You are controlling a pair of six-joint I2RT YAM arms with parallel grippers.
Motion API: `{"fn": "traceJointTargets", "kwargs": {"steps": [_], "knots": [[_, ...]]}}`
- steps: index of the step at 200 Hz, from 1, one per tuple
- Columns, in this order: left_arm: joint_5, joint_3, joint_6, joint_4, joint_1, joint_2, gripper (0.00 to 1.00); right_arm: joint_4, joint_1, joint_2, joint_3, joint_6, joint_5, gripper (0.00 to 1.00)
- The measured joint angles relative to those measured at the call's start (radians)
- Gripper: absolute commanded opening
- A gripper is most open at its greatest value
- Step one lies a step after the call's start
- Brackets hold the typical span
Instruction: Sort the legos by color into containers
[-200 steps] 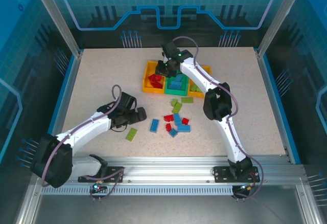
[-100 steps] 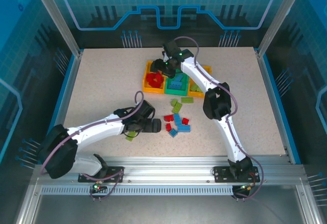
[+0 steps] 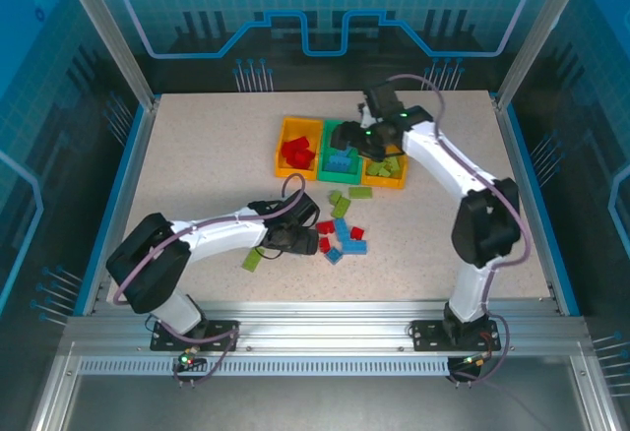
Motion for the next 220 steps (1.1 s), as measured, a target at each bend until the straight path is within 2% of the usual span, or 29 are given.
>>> {"fn": "traceJointTargets", "kwargs": {"steps": [31,40,75,100,141,175,220], "knots": [[-0.01,0.007,0.008,-0.004,0.0,0.058,0.39,0.032,-0.087,-0.133,-0.187,-0.022,0.026,0.83],[-0.016,0.012,-0.002,-0.014,0.001,0.059,0.35,0.033,-0.106,-0.163,-0.233,-0.029,0.032,0.83],[-0.038,0.035,-0.001,-0.036,0.006,0.043,0.33,0.039,-0.164,-0.258,-0.381,-0.071,0.061,0.83],[-0.049,0.084,0.0,-0.069,0.037,-0.009,0.33,0.048,-0.164,-0.325,-0.49,-0.089,0.068,0.83],[-0.047,0.345,0.054,-0.093,0.119,-0.008,0.33,0.073,-0.137,-0.424,-0.708,-0.08,0.09,0.83],[-0.004,0.636,0.126,-0.077,0.158,0.142,0.33,0.106,-0.1,-0.5,-0.855,-0.056,0.109,0.78],[0.084,0.908,0.164,-0.069,0.177,0.44,0.33,0.143,0.01,-0.529,-0.908,-0.043,0.137,0.75]]}}
